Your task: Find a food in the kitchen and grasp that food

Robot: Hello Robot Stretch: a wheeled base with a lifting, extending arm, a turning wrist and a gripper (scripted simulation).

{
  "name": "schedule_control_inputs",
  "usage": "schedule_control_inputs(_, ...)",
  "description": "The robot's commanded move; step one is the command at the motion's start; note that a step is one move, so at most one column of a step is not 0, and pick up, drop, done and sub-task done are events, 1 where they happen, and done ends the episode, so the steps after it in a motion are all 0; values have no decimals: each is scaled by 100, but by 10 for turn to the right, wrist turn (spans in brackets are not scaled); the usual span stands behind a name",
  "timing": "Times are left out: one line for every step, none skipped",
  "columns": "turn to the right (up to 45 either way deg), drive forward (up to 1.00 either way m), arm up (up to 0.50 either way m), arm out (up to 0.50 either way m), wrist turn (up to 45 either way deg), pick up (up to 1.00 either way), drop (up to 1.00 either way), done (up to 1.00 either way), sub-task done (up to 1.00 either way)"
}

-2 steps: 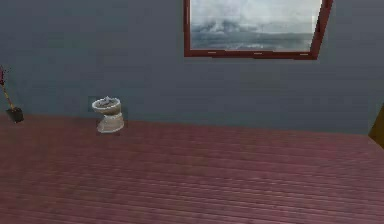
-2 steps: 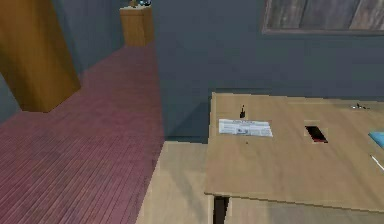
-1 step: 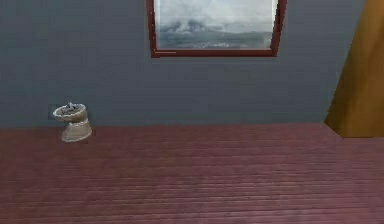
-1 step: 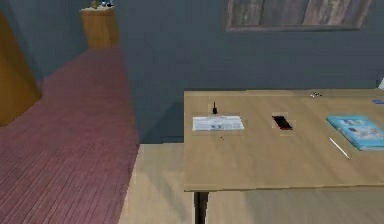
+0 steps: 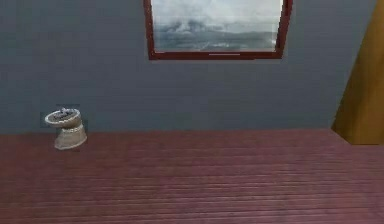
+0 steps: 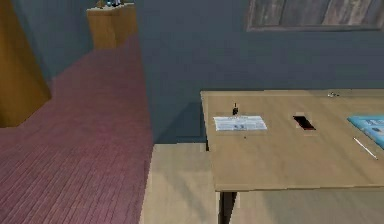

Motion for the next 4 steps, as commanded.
schedule_control_inputs(390,0,0,0,0,0,0,0,0)
schedule_control_inputs(0,50,0,0,0,0,0,0,0)
schedule_control_inputs(210,0,0,0,0,0,0,0,0)
schedule_control_inputs(0,100,0,0,0,0,0,0,0)
